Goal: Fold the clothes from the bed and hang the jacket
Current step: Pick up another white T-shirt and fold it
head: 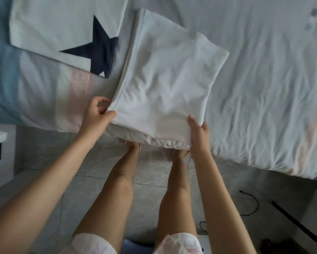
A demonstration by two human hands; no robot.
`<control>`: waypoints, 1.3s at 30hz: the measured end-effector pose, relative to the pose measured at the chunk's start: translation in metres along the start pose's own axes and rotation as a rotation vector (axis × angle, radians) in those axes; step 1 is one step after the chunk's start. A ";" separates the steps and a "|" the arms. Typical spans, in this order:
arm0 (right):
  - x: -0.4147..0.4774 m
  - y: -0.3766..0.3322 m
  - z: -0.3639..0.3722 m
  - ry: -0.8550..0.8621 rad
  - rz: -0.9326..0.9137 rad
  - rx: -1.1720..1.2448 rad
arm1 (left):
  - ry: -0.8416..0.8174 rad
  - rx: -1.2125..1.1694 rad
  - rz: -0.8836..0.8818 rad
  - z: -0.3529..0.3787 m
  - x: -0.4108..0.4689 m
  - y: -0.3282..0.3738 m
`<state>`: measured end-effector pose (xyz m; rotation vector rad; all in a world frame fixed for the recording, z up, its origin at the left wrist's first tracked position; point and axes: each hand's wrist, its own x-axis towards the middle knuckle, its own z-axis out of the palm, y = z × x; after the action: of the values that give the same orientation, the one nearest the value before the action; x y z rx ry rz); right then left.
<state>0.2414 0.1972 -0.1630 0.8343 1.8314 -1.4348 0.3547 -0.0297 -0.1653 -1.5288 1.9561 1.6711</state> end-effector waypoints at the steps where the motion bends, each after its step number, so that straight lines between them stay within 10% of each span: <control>1: -0.005 -0.015 0.001 -0.041 -0.007 0.070 | 0.025 -0.050 0.030 -0.002 -0.002 0.014; 12: -0.043 -0.261 0.099 -0.443 -0.280 0.692 | -0.001 -0.131 0.609 -0.050 0.064 0.282; 17: -0.055 -0.306 0.151 -0.502 -0.392 0.760 | 0.300 -0.298 0.733 -0.117 0.089 0.313; 23: -0.017 -0.216 0.237 -0.297 -0.373 0.391 | 0.655 -0.550 0.534 -0.177 0.148 0.200; 29: 0.051 -0.076 0.280 -0.323 0.060 -0.067 | 0.422 -0.915 -0.169 -0.159 0.200 0.058; 39: 0.058 -0.079 0.275 -0.424 -0.071 -0.185 | 0.395 -0.972 -0.151 -0.161 0.217 0.043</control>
<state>0.1744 -0.0815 -0.2166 0.3425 1.6439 -1.3380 0.2963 -0.2910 -0.2225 -2.3669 1.0648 2.5753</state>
